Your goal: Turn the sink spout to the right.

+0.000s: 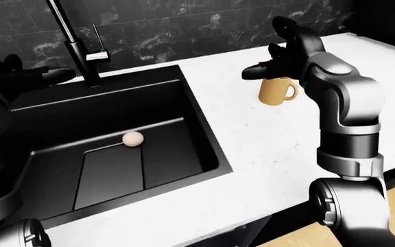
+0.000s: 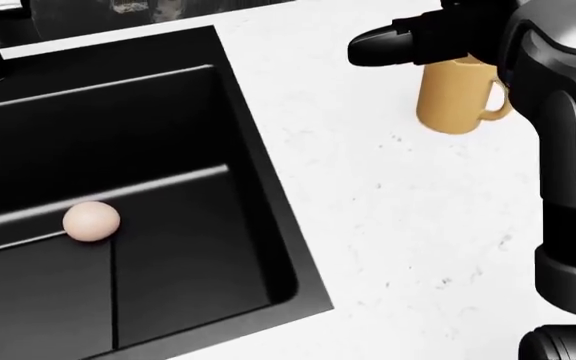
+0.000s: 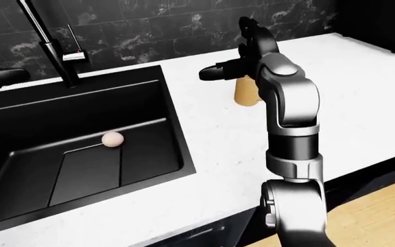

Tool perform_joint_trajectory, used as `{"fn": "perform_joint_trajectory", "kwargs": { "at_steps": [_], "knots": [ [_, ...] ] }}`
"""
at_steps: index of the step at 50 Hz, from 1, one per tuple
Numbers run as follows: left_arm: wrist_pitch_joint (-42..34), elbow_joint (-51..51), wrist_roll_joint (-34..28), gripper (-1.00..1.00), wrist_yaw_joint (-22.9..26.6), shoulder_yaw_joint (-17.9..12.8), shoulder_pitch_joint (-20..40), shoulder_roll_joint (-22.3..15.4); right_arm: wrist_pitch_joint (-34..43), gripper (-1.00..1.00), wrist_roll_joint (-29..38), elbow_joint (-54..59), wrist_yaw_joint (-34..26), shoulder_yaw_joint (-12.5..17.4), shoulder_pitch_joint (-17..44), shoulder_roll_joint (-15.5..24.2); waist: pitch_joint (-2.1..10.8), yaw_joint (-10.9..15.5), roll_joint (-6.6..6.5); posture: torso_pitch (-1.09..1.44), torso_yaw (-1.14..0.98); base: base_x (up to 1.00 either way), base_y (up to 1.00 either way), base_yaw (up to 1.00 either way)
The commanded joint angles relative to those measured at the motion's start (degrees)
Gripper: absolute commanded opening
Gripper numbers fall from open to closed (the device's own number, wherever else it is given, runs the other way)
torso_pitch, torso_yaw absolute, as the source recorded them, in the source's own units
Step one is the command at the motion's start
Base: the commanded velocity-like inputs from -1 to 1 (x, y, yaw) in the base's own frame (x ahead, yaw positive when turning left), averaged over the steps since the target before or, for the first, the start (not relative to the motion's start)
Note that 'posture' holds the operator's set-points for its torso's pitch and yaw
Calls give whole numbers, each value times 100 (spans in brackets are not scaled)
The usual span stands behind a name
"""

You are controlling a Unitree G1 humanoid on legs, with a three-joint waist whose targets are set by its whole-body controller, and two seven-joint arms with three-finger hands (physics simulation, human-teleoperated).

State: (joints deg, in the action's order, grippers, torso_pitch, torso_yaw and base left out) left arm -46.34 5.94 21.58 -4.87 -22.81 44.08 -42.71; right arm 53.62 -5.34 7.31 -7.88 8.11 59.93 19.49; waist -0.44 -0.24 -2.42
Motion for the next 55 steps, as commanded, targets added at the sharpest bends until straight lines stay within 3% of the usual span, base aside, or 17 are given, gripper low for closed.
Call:
{"fn": "perform_joint_trajectory", "kwargs": {
  "at_steps": [1,15,34,55],
  "knots": [
    [175,-174,-10,100,-1,-78,178,-129,-170,100,5,-184,11,42,230,57,172,-2,-27,-8,0,0,0,0],
    [143,-175,-15,100,0,-64,210,-139,-142,100,22,-126,-14,32,327,73,542,-10,-40,-18,0,0,0,0],
    [214,-148,32,100,17,-157,136,-195,-128,100,39,-144,-24,25,329,54,1200,-39,-39,-32,0,0,0,0],
    [244,-69,16,100,37,-87,153,-199,-146,100,46,-144,-26,14,321,32,1423,55,-52,-36,0,0,0,0]
  ]
}}
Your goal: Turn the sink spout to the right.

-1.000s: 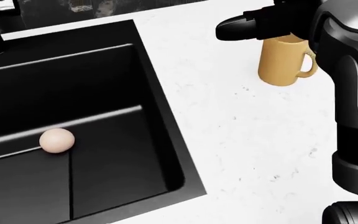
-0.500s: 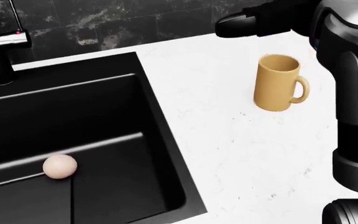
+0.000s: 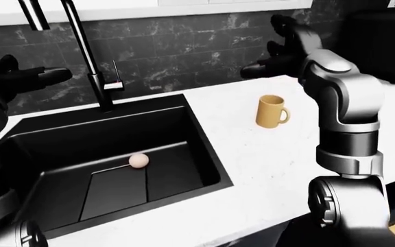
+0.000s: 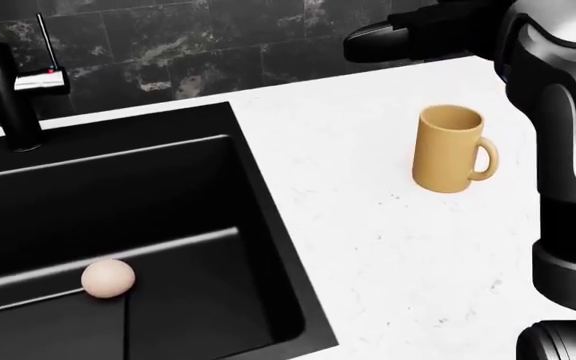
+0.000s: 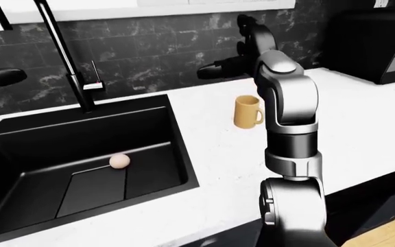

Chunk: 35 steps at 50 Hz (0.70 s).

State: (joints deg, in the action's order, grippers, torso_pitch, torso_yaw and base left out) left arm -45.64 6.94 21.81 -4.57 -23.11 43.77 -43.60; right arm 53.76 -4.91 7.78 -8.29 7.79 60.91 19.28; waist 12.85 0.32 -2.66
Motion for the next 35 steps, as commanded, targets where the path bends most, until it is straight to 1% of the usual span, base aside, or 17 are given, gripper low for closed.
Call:
{"fn": "perform_joint_trajectory", "kwargs": {
  "at_steps": [1,14,35],
  "knots": [
    [184,-157,-20,100,7,-44,188,-103,-169,100,7,-174,12,47,227,57,108,1,-26,-37,0,0,0,0],
    [97,-238,-43,100,8,-26,233,-77,-127,100,31,-146,-14,39,311,71,347,12,27,-44,0,0,0,0],
    [215,-173,-119,100,49,3,194,26,-258,100,43,-62,12,28,247,-2,669,104,22,-59,0,0,0,0]
  ]
}}
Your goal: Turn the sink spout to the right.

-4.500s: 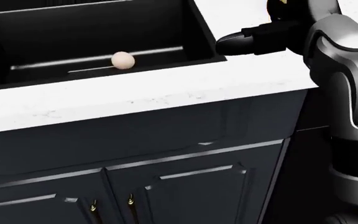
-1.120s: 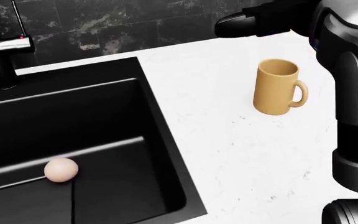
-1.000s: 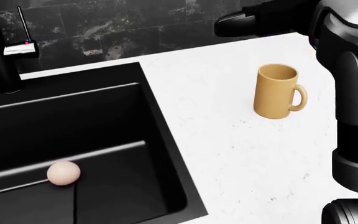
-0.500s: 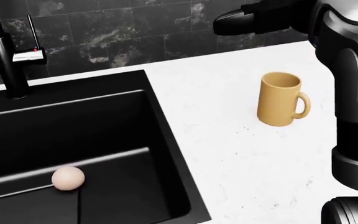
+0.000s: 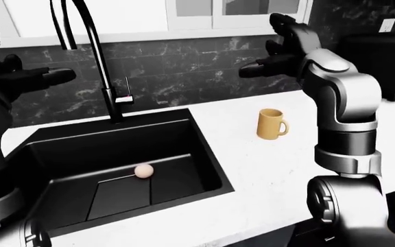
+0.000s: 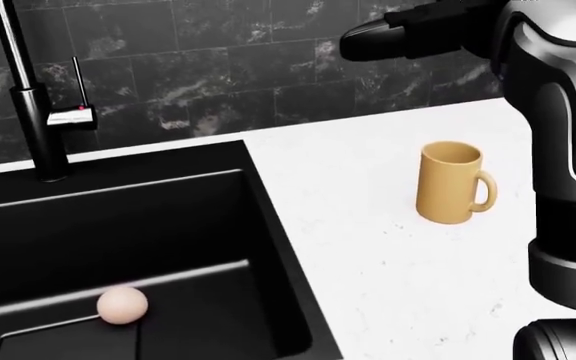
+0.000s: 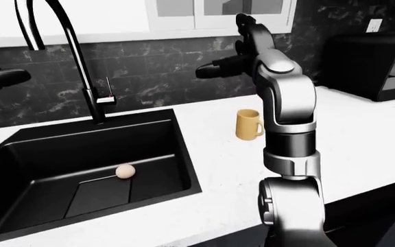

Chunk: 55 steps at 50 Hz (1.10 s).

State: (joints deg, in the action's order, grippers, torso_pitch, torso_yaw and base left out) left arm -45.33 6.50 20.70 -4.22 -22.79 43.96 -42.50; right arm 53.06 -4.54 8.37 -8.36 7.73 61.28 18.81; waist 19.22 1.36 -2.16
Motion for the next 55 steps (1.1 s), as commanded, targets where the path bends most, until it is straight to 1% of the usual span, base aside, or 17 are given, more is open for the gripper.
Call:
{"fn": "perform_joint_trajectory", "kwargs": {
  "at_steps": [1,5,7,11,13,15,16,19,22,25,31,38,42,46,55],
  "knots": [
    [193,-128,-17,100,13,-22,173,-75,-201,100,3,-122,23,34,197,35,47,3,-28,-60,0,0,0,0],
    [228,-145,-57,100,19,7,210,-31,-198,100,-7,-137,27,34,187,31,100,15,-23,-62,0,0,0,0],
    [314,129,-190,100,-7,133,349,-2,-203,100,-15,-144,28,40,172,33,112,22,-15,-62,0,0,0,0],
    [661,892,-631,100,-31,478,806,126,-180,100,-30,-157,26,43,179,48,142,55,8,-62,0,0,0,0],
    [1077,1794,-856,100,1,632,1313,231,-148,100,-38,-188,26,45,187,55,151,65,26,-62,0,0,0,0],
    [1464,2646,-1044,100,30,727,1749,262,-129,100,-41,-196,18,52,192,75,165,94,50,-62,0,0,0,0],
    [1688,3154,-1206,100,25,834,1996,278,-117,100,-45,-204,16,62,195,88,172,98,60,-62,0,0,0,0],
    [2297,4320,-1617,100,-137,985,2565,304,-60,100,-49,-259,25,58,200,93,186,95,90,-62,0,0,0,0],
    [2565,5309,-1626,100,-20,926,3145,300,30,100,-48,-316,20,57,254,122,195,74,116,-62,0,0,0,0],
    [2653,5847,-1664,100,14,945,3540,272,13,100,-41,-264,22,49,295,117,190,45,133,-62,0,0,0,0],
    [2535,6216,-1900,100,7,1072,4032,304,51,100,-25,-268,8,39,343,122,184,-3,161,-62,0,0,0,0],
    [2260,6543,-2131,100,-53,1037,4369,376,10,100,-11,-200,-4,39,369,117,171,-8,156,-62,0,0,0,0],
    [2154,6621,-2208,100,-30,1022,4427,528,49,100,-5,-246,-1,29,377,105,167,4,145,-62,0,0,0,0],
    [2090,6669,-2181,100,-76,938,4404,641,20,100,-5,-236,-9,43,348,108,167,18,143,-62,0,0,0,0],
    [2012,6672,-2172,100,-101,941,4448,892,-18,100,-14,-216,1,50,320,96,163,19,157,-62,0,0,0,0]
  ]
}}
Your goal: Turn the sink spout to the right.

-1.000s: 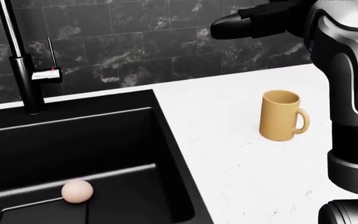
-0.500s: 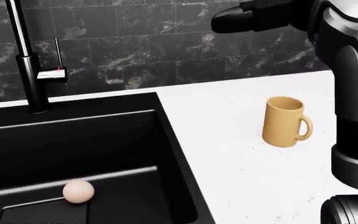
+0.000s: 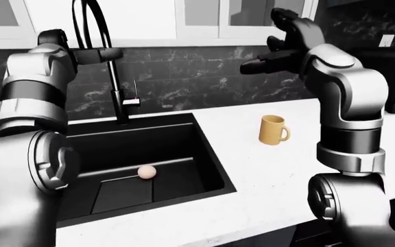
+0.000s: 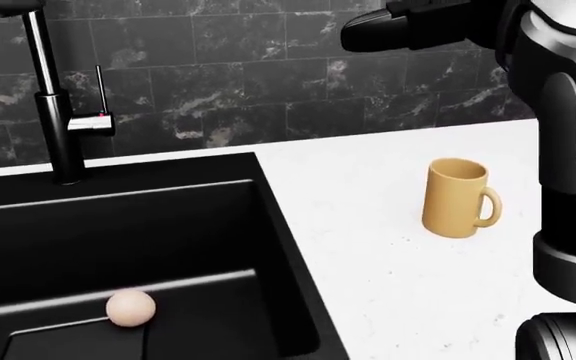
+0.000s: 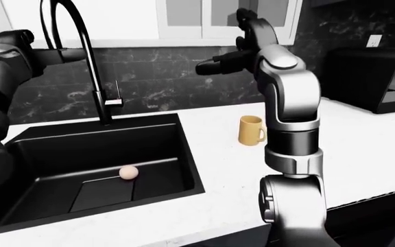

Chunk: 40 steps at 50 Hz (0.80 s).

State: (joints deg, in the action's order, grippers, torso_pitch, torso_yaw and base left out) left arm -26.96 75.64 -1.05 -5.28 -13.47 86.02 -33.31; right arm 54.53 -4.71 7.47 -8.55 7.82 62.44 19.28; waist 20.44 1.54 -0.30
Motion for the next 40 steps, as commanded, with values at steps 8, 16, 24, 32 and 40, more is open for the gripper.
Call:
{"fn": "perform_joint_trajectory", "kwargs": {
  "at_steps": [8,16,24,32,40],
  "knots": [
    [108,-279,10,100,8,52,391,138,-187,100,-1,-112,25,33,201,44,51,-10,-7,-62,0,0,0,0],
    [185,-276,81,100,-12,68,345,405,-154,100,-23,-207,34,53,141,54,63,-25,27,-62,0,0,0,0],
    [220,-287,92,100,-28,135,336,620,-126,100,-56,-280,42,74,83,74,67,-26,44,-62,0,0,0,0],
    [193,-289,103,100,-46,164,403,749,-102,100,-68,-254,43,69,147,97,60,-44,44,-62,0,0,0,0],
    [172,-294,111,100,-69,197,470,909,-46,100,-93,-349,36,103,96,140,64,-37,61,-62,0,0,0,0]
  ]
}}
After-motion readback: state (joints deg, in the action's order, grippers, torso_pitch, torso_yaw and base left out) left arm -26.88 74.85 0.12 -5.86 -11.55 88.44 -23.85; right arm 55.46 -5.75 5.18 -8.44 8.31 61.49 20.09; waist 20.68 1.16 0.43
